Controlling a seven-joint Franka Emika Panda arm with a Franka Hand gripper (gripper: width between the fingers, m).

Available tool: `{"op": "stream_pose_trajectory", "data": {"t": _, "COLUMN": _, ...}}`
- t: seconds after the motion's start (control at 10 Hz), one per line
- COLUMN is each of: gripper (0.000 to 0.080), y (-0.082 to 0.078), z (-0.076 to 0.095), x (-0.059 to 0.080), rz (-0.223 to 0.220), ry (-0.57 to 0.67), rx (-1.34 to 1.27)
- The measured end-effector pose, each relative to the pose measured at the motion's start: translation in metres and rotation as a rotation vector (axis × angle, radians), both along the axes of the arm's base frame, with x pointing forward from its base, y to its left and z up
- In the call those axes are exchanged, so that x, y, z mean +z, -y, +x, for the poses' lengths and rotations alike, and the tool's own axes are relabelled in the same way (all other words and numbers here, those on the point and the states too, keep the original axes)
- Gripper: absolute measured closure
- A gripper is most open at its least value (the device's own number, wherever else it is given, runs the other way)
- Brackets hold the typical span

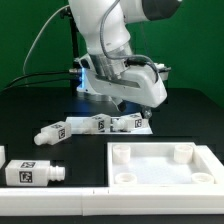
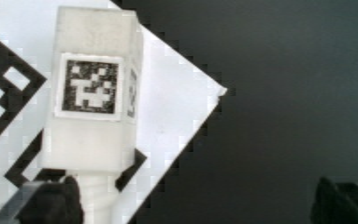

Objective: Assemble square table

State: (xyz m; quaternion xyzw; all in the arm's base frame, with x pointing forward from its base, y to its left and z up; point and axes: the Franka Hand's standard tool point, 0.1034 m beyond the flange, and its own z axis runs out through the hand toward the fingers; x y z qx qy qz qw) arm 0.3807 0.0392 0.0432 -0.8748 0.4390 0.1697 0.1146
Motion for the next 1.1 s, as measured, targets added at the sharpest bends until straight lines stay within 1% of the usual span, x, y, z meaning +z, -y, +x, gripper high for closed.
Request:
{"op": "stream_pose_trajectory", "data": {"t": 0.2, "gripper": 0.0151, "y": 0.005, "z": -0.028, "x": -0.014, "rz": -0.012, "ry": -0.021, "rx": -0.037}}
{"op": "stream_pose_trajectory", "data": {"t": 0.3, "gripper": 0.0151, "y": 0.004, "z": -0.037, "x": -0.023, "rz": -0.029, "ry": -0.029, "rx": -0.042}}
{"op": "stream_pose_trajectory", "data": {"t": 0.4, "gripper": 0.0151, "y": 0.001, "z": -0.039, "x": -0.029, "rz": -0.038, "ry": -0.032, "rx": -0.045}}
{"op": "stream_pose_trajectory", "data": {"t": 0.5, "gripper": 0.0151, "y": -0.002, "z": -0.037, "x": -0.03, "rz": -0.048, "ry": -0.032, "rx": -0.056}}
{"op": "stream_pose_trajectory", "data": {"t": 0.6, "gripper": 0.0151, "y": -0.002, "z": -0.037, "x": -0.03, "rz": -0.048, "ry": -0.031, "rx": -0.054}}
{"op": "stream_pose_trajectory", "data": {"t": 0.7, "gripper": 0.0266, "y": -0.001, "z": -0.037, "x": -0.031, "rz": -0.048, "ry": -0.032, "rx": -0.055}}
{"op": "stream_pose_trajectory", "data": {"t": 0.8, "gripper": 0.0266, "y": -0.001, "z": -0.037, "x": -0.031, "rz": -0.048, "ry": -0.033, "rx": -0.055}}
{"op": "stream_pose_trajectory", "data": {"t": 0.9, "gripper": 0.0454, "y": -0.001, "z": -0.038, "x": -0.031, "rz": -0.049, "ry": -0.033, "rx": -0.055}}
{"op": "stream_pose_trajectory", "data": {"t": 1.0, "gripper": 0.0454, "y": -0.001, "z": -0.037, "x": -0.031, "rz": -0.048, "ry": -0.033, "rx": -0.055}}
{"op": "stream_pose_trajectory", "data": {"t": 1.1, "gripper": 0.0515, "y": -0.001, "z": -0.038, "x": -0.031, "rz": -0.048, "ry": -0.034, "rx": -0.055}}
